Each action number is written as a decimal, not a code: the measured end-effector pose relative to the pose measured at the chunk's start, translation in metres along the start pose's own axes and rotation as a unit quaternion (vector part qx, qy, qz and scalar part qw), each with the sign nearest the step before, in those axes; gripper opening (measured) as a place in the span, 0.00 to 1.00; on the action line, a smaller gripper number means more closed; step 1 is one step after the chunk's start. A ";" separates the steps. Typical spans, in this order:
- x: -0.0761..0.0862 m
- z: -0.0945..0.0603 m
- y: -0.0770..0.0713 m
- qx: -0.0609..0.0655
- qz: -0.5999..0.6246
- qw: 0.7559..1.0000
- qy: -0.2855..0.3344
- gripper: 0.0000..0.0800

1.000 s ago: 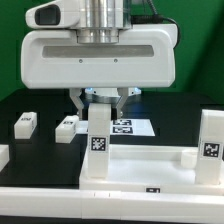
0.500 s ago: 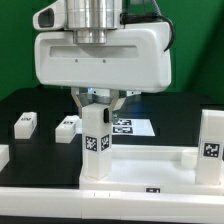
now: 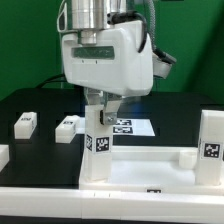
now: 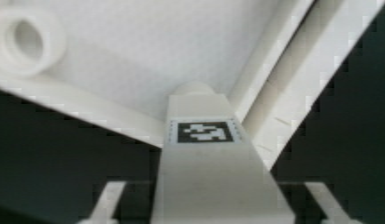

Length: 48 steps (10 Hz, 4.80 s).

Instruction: Assemble desk

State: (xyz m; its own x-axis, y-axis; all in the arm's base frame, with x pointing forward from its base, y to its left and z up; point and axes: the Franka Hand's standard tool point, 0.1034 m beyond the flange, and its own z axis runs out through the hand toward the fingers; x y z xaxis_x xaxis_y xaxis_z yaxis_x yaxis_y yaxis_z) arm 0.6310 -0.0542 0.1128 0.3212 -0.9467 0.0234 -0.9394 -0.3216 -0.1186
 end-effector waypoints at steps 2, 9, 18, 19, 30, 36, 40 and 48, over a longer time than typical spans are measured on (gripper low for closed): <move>-0.001 0.000 0.000 0.001 0.057 0.998 -0.001 0.36; -0.002 -0.001 -0.002 0.004 0.028 1.000 -0.007 0.79; 0.002 -0.002 -0.003 -0.001 -0.441 0.897 0.002 0.81; 0.003 -0.001 -0.002 -0.003 -0.486 0.874 0.001 0.81; 0.006 0.000 -0.002 -0.016 -0.596 0.803 0.002 0.36; 0.007 0.001 0.000 -0.001 -0.355 0.935 0.007 0.36; 0.004 0.001 0.000 -0.004 -0.156 0.988 0.005 0.36; -0.002 0.002 -0.003 0.004 0.150 0.989 -0.003 0.44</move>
Offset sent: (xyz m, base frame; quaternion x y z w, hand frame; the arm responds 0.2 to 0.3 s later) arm 0.0020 -0.0044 0.0009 -0.0100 -0.0120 0.0996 0.9949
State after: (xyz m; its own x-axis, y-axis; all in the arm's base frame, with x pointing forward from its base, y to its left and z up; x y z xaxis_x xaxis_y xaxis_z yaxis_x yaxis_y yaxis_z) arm 0.6335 -0.0512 0.1112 0.0289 -0.9994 -0.0188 -0.9916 -0.0263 -0.1266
